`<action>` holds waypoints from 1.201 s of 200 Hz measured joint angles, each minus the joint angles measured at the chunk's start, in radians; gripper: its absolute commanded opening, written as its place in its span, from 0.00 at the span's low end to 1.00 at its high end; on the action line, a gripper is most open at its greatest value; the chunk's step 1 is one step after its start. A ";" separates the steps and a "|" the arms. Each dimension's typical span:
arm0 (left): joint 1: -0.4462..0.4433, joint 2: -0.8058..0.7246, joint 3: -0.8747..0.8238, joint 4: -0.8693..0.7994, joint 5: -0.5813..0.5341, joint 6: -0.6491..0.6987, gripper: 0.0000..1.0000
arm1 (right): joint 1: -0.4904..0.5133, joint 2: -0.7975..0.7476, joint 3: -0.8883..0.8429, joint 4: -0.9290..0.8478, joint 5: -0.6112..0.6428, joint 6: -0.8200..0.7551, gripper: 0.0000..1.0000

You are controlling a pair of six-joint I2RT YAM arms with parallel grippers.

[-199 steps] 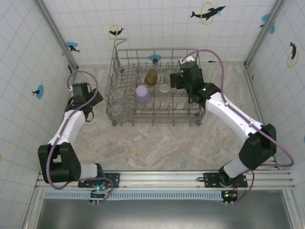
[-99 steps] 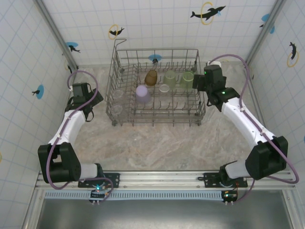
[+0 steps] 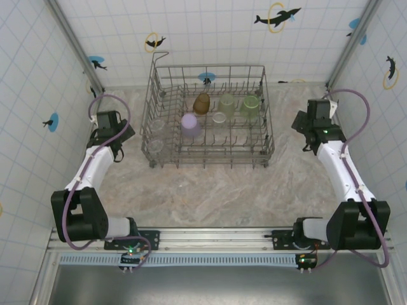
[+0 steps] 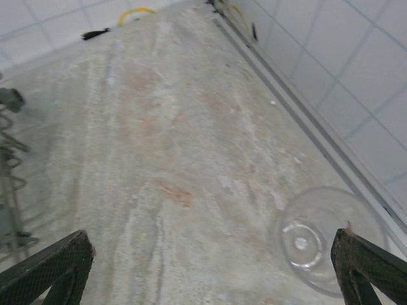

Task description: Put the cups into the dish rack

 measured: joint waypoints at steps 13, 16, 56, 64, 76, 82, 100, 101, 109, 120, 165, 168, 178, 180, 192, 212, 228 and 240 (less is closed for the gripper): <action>0.003 0.011 0.000 0.000 -0.022 0.003 0.98 | -0.030 -0.015 -0.018 -0.014 -0.005 0.004 1.00; 0.003 0.014 0.000 0.000 -0.027 0.003 0.98 | -0.037 -0.019 -0.023 -0.016 -0.005 0.004 1.00; 0.003 0.056 0.001 -0.018 -0.077 0.006 0.98 | -0.108 -0.035 -0.074 -0.027 -0.037 0.001 1.00; 0.003 0.057 0.001 -0.028 -0.081 0.006 0.98 | -0.120 -0.035 -0.084 -0.030 -0.047 -0.001 1.00; 0.003 0.056 0.006 -0.039 -0.082 0.006 0.98 | -0.138 -0.032 -0.092 -0.042 -0.063 -0.005 1.00; 0.003 0.056 0.008 -0.040 -0.082 0.006 0.98 | -0.144 -0.029 -0.092 -0.043 -0.068 -0.008 1.00; 0.003 0.049 0.013 -0.046 -0.077 0.005 0.98 | -0.156 -0.011 -0.092 -0.042 -0.077 -0.018 0.98; 0.003 0.049 0.013 -0.046 -0.076 0.005 0.98 | -0.157 -0.008 -0.092 -0.042 -0.078 -0.019 0.98; 0.003 0.043 0.014 -0.050 -0.068 0.003 0.98 | -0.161 0.005 -0.092 -0.042 -0.083 -0.025 0.98; 0.003 0.035 0.014 -0.060 -0.057 0.002 0.98 | -0.166 0.026 -0.092 -0.041 -0.094 -0.033 0.96; 0.003 0.004 0.014 -0.104 -0.044 0.000 0.98 | -0.201 0.125 -0.092 -0.040 -0.135 -0.063 0.86; 0.003 0.001 0.014 -0.106 -0.044 -0.001 0.98 | -0.201 0.133 -0.092 -0.040 -0.138 -0.064 0.85; 0.003 -0.009 0.014 -0.112 -0.044 -0.002 0.98 | -0.204 0.156 -0.092 -0.039 -0.144 -0.071 0.83; 0.003 -0.011 0.014 -0.114 -0.044 -0.002 0.98 | -0.205 0.159 -0.092 -0.039 -0.146 -0.071 0.83; 0.003 -0.022 0.026 -0.132 -0.044 -0.002 0.98 | -0.206 0.181 -0.092 -0.037 -0.153 -0.077 0.81; 0.003 -0.046 0.051 -0.136 -0.033 -0.002 0.98 | -0.206 0.209 -0.084 -0.033 -0.160 -0.088 0.72; 0.003 -0.069 0.065 -0.137 -0.016 -0.002 0.97 | -0.206 0.233 -0.068 -0.030 -0.159 -0.095 0.59; 0.003 -0.081 0.072 -0.137 -0.001 -0.001 0.98 | -0.206 0.254 -0.054 -0.027 -0.159 -0.100 0.53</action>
